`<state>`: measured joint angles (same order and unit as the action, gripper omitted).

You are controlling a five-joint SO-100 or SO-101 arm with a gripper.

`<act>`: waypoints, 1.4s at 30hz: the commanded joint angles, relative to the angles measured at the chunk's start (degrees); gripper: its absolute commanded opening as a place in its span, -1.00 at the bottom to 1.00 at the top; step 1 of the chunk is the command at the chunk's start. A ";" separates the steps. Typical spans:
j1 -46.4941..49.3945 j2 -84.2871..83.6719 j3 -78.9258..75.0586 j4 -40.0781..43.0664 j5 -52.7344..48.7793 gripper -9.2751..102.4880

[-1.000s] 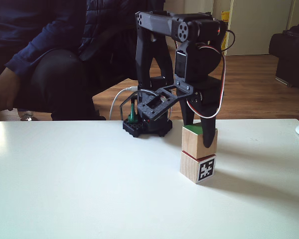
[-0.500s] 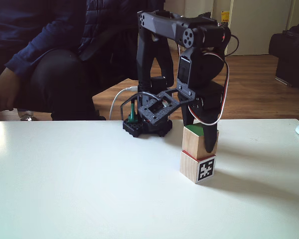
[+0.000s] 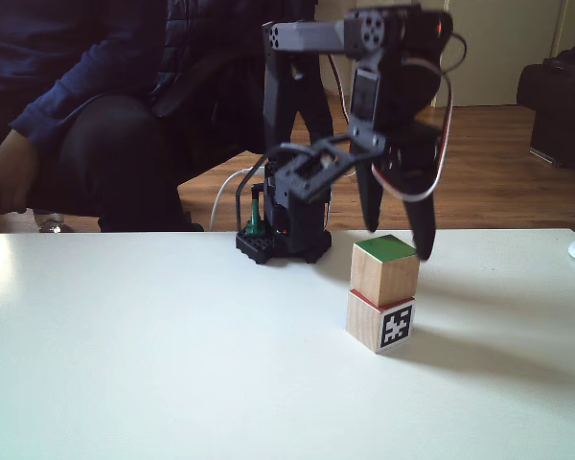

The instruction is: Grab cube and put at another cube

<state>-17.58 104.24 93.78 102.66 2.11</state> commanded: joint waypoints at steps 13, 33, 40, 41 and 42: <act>16.26 52.82 15.56 -9.40 -7.21 -0.26; 30.23 84.20 67.76 -28.74 -6.50 -0.83; 33.49 84.20 76.38 -28.83 -8.88 -0.83; 33.84 84.20 76.38 -28.83 -8.61 -0.83; 34.28 84.20 76.38 -28.83 -8.44 -0.83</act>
<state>15.56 188.17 170.33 73.83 -6.50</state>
